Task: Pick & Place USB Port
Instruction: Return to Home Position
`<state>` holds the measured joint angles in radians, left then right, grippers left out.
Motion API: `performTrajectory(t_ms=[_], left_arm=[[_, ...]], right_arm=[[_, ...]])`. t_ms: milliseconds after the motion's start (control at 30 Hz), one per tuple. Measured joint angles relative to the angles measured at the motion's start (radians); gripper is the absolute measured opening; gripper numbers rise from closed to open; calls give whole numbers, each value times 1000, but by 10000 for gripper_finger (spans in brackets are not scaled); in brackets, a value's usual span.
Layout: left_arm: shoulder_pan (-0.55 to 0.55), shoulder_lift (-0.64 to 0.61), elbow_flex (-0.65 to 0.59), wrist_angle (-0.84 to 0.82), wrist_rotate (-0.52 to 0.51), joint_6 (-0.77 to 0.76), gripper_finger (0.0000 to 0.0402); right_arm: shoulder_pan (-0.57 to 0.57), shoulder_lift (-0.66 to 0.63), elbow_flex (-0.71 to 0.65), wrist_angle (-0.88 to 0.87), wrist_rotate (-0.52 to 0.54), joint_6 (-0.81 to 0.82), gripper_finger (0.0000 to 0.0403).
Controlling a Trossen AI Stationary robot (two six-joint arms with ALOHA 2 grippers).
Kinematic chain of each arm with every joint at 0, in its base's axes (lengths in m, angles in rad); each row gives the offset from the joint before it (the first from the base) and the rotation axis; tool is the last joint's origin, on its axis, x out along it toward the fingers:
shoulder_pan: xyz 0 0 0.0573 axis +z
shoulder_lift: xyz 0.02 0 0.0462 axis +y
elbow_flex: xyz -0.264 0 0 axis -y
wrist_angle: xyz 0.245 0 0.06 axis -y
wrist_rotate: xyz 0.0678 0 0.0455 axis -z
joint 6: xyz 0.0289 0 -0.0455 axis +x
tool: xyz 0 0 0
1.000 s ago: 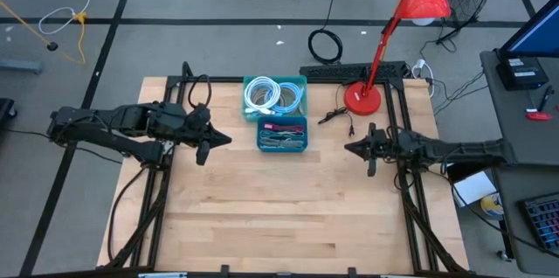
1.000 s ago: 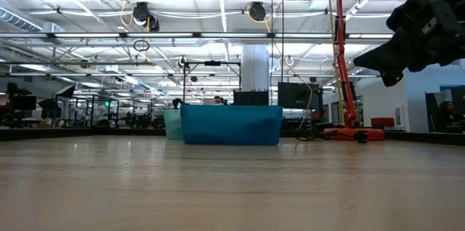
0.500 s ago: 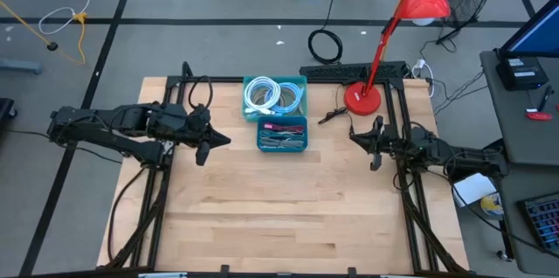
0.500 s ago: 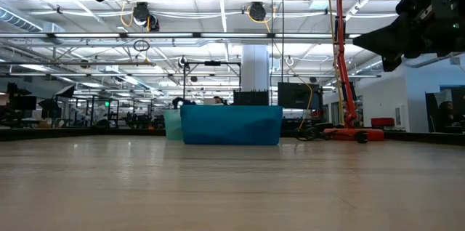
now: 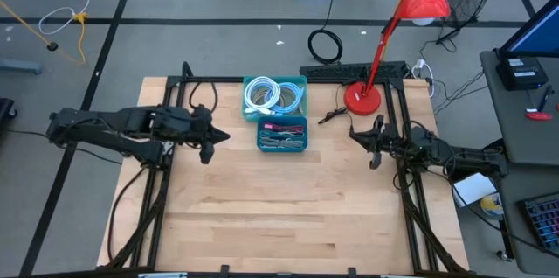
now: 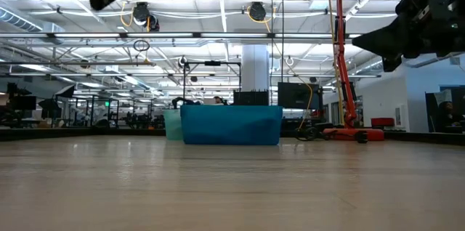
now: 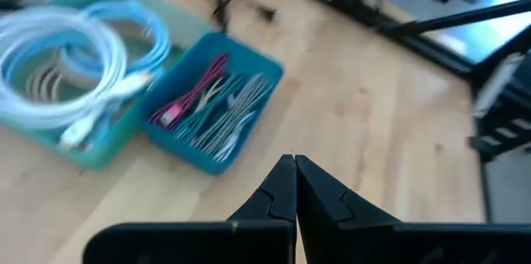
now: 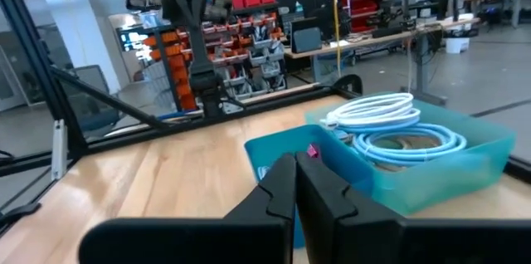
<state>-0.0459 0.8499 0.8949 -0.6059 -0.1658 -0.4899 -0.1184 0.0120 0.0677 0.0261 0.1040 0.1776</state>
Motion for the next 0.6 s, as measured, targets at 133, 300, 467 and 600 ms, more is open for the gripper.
performTrajectory(t_ms=[133,300,467,600], left_arm=[[25,-39,-147,78,22,-53,0],[33,-134,-343,302,70,-126,0],[39,-226,-496,408,38,-196,0],[39,-291,-563,396,1,-219,0]], right_arm=[[0,0,0,58,3,0,0],[0,1,0,75,2,0,0],[0,1,0,81,1,0,0],[0,1,0,83,0,1,0]])
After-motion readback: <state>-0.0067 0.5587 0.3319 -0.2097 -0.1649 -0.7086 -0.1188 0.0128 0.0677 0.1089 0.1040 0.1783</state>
